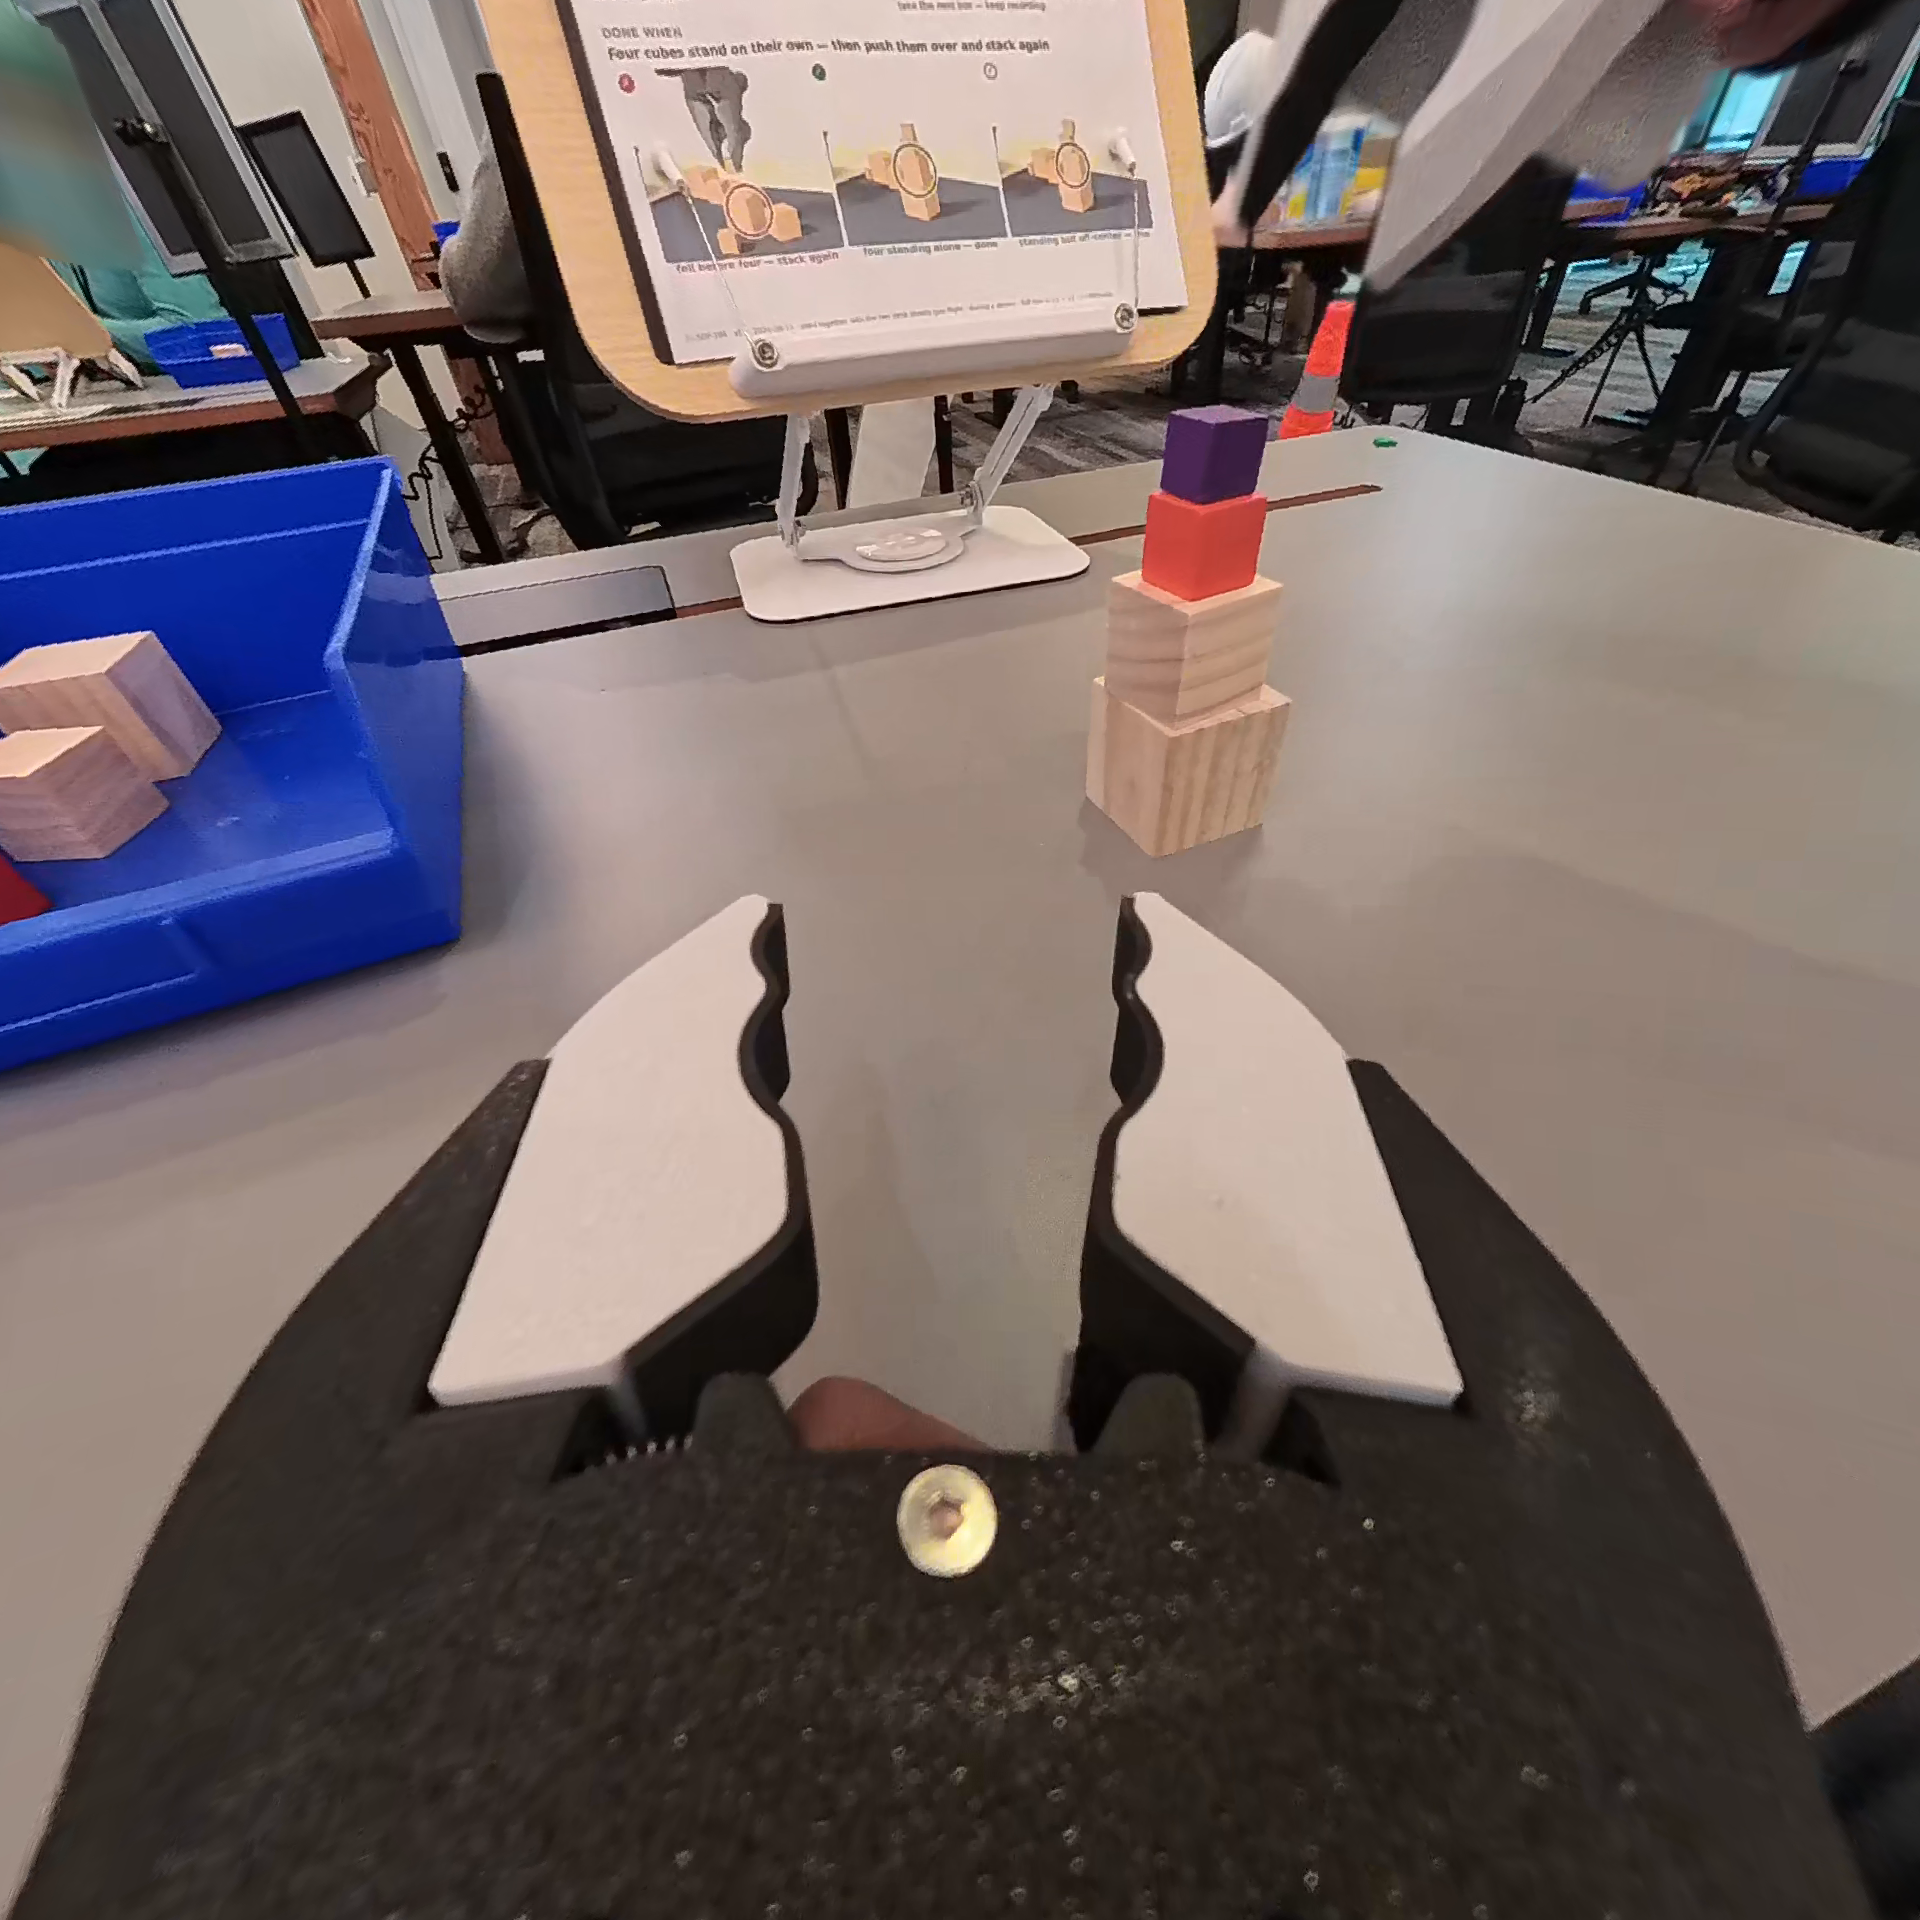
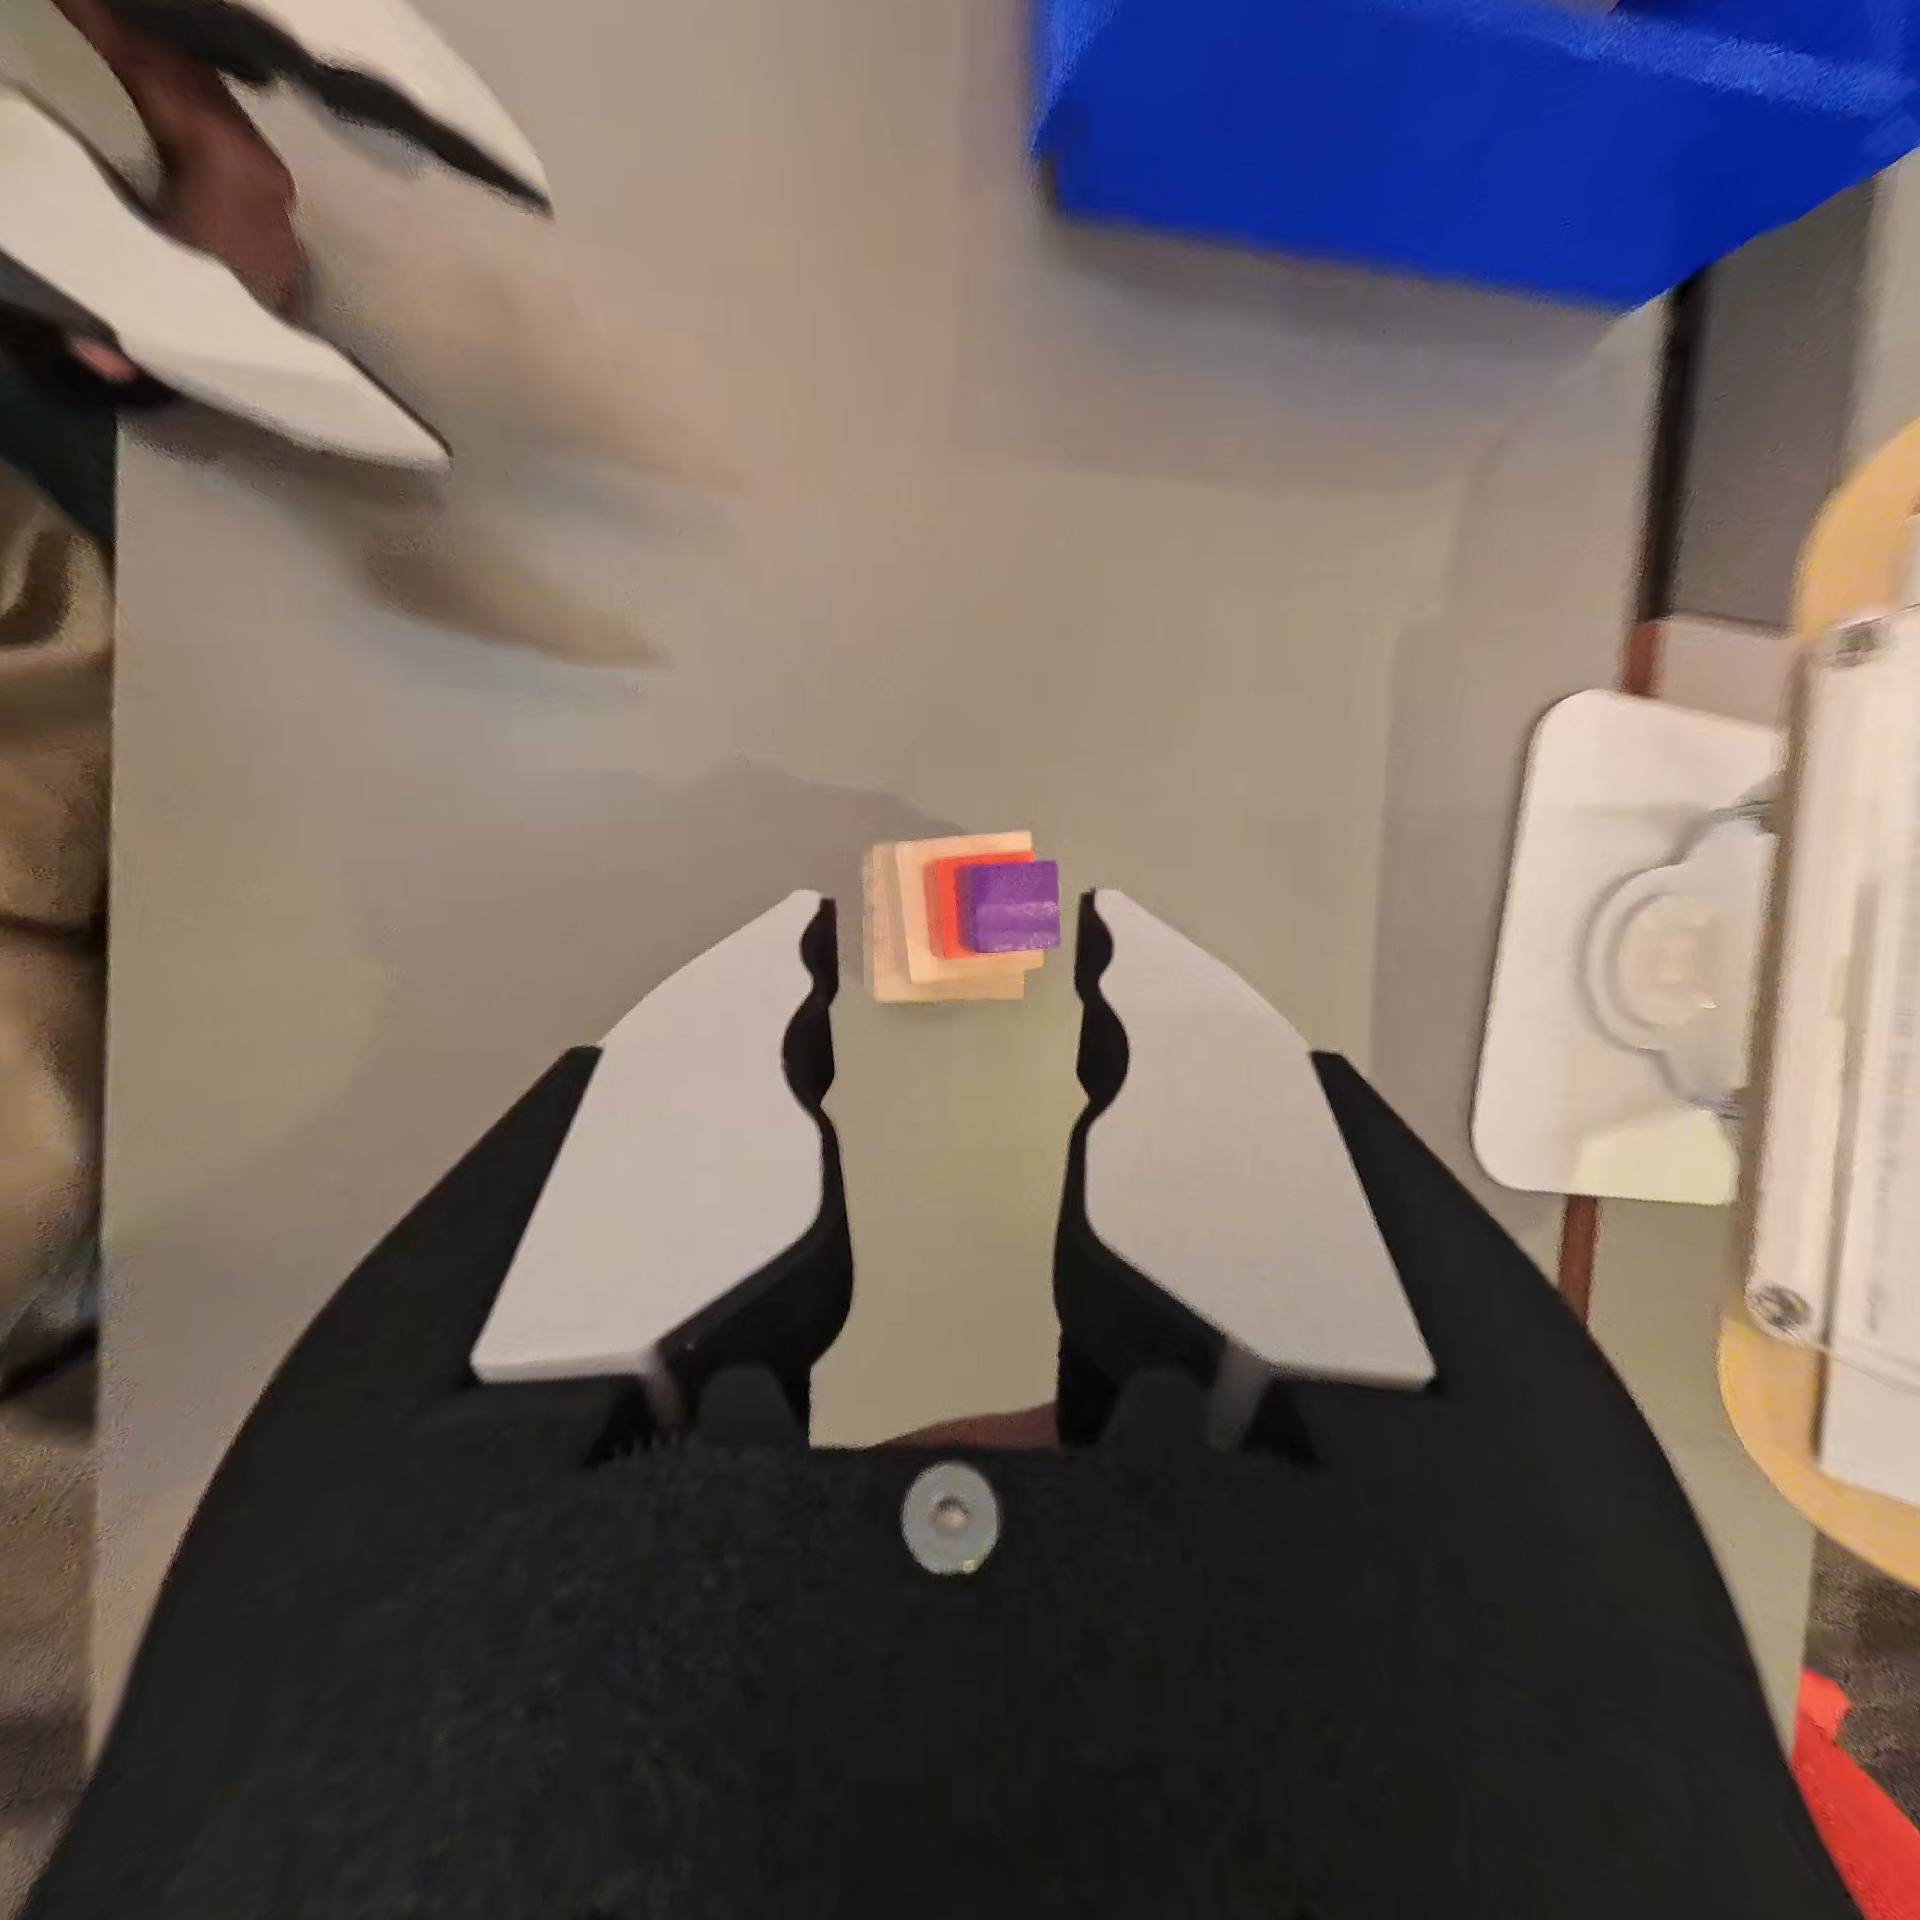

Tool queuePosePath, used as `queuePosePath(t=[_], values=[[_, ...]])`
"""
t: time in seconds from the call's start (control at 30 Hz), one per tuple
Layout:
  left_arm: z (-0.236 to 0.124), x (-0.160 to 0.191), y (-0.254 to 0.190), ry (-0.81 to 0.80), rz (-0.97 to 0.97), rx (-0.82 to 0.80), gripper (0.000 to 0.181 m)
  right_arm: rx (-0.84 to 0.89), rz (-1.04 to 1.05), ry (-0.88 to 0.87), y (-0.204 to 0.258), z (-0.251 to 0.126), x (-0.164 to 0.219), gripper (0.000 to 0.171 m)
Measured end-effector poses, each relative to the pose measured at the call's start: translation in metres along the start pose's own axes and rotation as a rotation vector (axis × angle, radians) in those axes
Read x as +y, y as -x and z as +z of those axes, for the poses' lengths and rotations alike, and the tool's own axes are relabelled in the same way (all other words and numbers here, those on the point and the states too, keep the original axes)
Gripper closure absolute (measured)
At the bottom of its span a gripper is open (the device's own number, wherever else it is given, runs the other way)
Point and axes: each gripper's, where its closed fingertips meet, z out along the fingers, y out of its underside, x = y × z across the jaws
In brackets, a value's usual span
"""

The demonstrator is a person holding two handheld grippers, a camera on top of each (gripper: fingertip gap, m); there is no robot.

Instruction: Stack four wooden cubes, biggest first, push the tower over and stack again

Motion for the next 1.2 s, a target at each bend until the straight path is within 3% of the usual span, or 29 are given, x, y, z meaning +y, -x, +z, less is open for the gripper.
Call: queuePosePath(t=[0.1,0.17,0.23,0.43,0.57,0.67,1.2], values=[[-0.001,0.000,0.002,-0.001,-0.008,-0.002,0.122,0.214,0.027,-0.155,0.024,-0.011,-0.001,0.128],[-0.001,0.000,0.003,0.000,-0.013,-0.003,0.122,0.332,0.073,-0.157,0.047,-0.004,0.017,0.134],[-0.001,0.000,0.003,0.001,-0.014,-0.002,0.122,0.407,0.176,-0.175,0.073,0.007,0.031,0.151],[-0.001,-0.001,-0.002,0.002,-0.001,0.003,0.122,0.446,0.363,-0.183,0.144,0.042,0.050,0.170],[-0.002,-0.001,-0.009,-0.003,0.027,0.009,0.121,0.409,0.424,-0.209,0.168,0.059,0.057,0.167],[-0.002,-0.001,-0.014,-0.005,0.039,0.021,0.120,0.431,0.433,-0.148,0.167,0.063,0.072,0.153],[-0.001,0.003,-0.014,0.018,0.049,0.025,0.121,0.340,0.485,-0.195,0.170,0.077,0.072,0.157]])
